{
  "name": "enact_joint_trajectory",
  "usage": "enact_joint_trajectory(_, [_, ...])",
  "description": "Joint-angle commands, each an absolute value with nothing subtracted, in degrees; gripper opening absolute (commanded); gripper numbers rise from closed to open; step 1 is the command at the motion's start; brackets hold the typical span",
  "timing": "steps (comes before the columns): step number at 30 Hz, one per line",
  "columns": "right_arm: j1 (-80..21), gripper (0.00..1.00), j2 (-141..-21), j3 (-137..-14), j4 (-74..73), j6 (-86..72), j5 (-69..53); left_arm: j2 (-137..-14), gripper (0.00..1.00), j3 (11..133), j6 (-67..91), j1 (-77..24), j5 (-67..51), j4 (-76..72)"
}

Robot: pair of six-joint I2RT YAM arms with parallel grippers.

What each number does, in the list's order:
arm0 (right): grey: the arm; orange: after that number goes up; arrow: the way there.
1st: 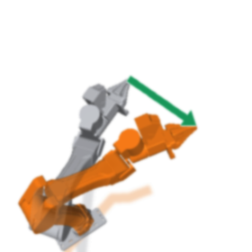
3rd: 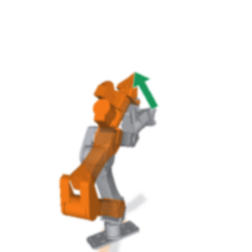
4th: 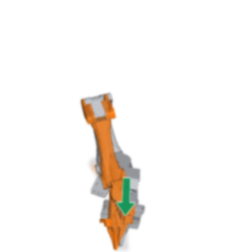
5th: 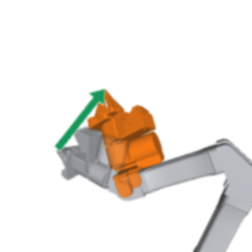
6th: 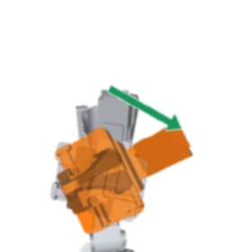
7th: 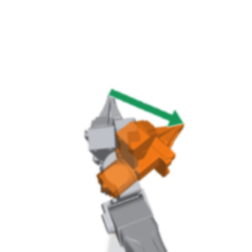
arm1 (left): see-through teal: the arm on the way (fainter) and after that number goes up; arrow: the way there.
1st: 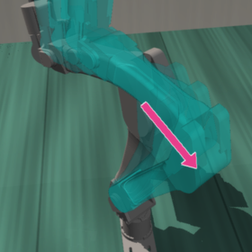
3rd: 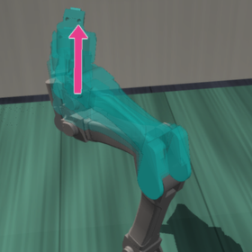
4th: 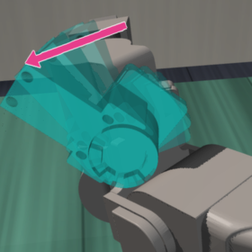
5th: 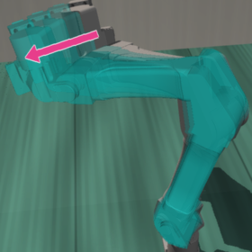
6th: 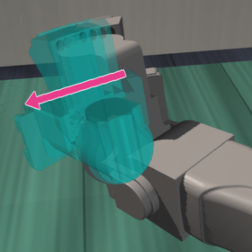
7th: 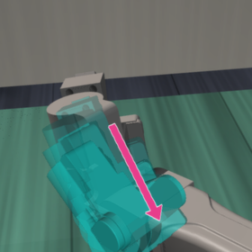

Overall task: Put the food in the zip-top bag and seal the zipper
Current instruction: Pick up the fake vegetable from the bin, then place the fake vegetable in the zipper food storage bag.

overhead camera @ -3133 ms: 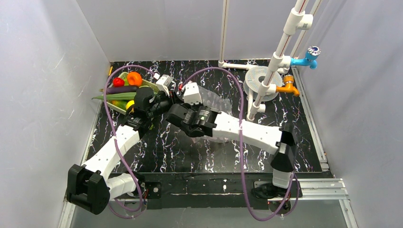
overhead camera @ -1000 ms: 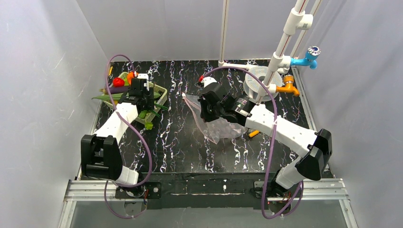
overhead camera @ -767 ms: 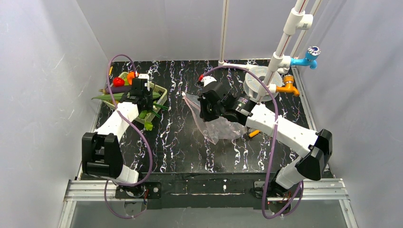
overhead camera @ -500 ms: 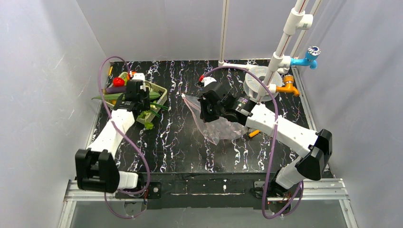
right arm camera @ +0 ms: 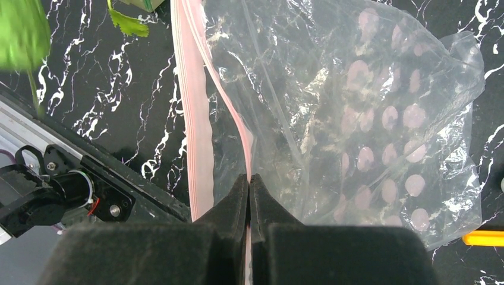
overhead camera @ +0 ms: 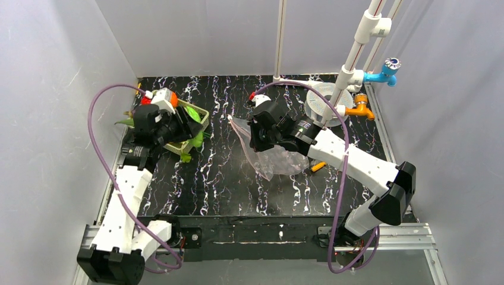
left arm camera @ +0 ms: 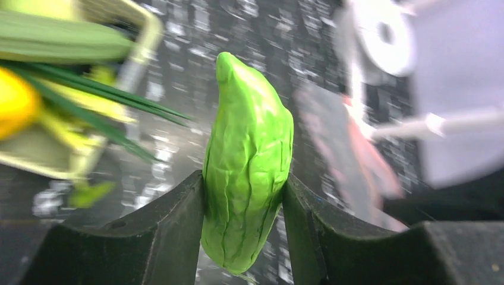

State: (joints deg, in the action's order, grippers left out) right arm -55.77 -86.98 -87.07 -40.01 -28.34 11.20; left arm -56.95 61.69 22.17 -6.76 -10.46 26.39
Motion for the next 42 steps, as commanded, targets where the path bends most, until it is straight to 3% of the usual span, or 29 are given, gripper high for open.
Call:
enact_joint_trajectory(1, [-55.2, 0.01, -87.1, -90.5, -39.2, -27.1, 12.1, -53.7, 0.27, 57.2, 35.7, -6.8, -40.0, 27.5])
enact_joint_trajectory(6, [-55.1, 0.01, -88.0, -90.9, -38.8, -24.9, 13.9, -47.8, 0.27, 56.6, 35.5, -8.0, -52.9, 30.3])
enact_joint_trajectory(13, [-55.3, 0.01, -89.6, -91.3, -36.6, -20.1, 13.9, -48.6, 0.28, 56.8, 39.6, -23.2, -49.4, 31.8])
enact_joint_trajectory(21, [-59.1, 0.01, -86.2, -85.9, -28.6, -14.4, 13.1, -54.9, 0.28, 49.2, 56.8, -23.7, -55.3, 16.5])
enact_joint_trajectory(26, [-59.9, 0.01, -84.2, -83.7, -26.4, -14.5, 12.9, -57.3, 0.29, 48.2, 59.6, -23.9, -56.2, 10.7])
enact_joint_trajectory(30, [-59.9, 0.01, -81.1, -81.2, -23.7, -14.5, 13.0, -57.8, 0.29, 46.0, 58.3, -23.9, -51.4, 15.6])
enact_joint_trajectory(36, [-59.9, 0.01, -76.7, -77.4, -17.3, -12.9, 6.5, -58.6, 0.30, 37.6, 68.9, -23.9, -48.5, 5.0])
enact_joint_trajectory(42, [-59.9, 0.01, -77.6, -76.7, -16.8, -13.3, 0.7, -59.6, 0.35, 39.4, 71.0, -23.9, -48.9, 1.5])
